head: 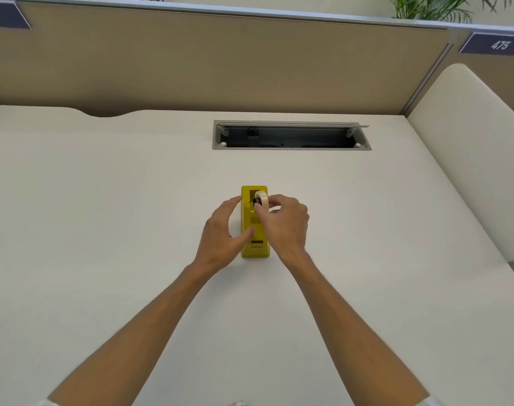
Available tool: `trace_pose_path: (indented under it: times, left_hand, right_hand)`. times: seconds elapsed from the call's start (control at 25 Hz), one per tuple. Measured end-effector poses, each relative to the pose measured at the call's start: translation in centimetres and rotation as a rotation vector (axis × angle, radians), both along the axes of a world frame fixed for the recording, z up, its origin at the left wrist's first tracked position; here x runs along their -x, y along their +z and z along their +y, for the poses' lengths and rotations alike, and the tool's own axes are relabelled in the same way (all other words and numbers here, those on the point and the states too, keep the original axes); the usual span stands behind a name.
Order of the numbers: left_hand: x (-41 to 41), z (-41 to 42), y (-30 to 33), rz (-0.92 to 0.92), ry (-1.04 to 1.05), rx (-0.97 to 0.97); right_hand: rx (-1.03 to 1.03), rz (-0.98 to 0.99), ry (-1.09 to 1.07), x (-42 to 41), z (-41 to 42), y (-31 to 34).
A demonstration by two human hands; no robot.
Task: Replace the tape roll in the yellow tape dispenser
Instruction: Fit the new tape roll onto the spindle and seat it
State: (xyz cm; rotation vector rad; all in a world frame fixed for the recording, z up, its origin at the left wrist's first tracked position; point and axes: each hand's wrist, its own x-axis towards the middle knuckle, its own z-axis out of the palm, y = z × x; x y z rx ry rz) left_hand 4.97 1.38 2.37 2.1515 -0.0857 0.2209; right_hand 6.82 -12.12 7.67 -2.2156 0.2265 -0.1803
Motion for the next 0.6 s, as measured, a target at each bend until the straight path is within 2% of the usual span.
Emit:
trace_pose_path:
  times: [0.24, 0.6]
  left_hand:
    - [1.8, 0.2, -3.4, 0.210, -0.039, -0.012]
    - [2.5, -0.7, -4.6, 0.077, -0.004, -0.085]
  right_hand:
    - [0.068, -0.030, 0.002, -1.0, 1.1, -0.8]
    - [0.253, 0.000, 0.022, -1.9, 1.7, -2.2]
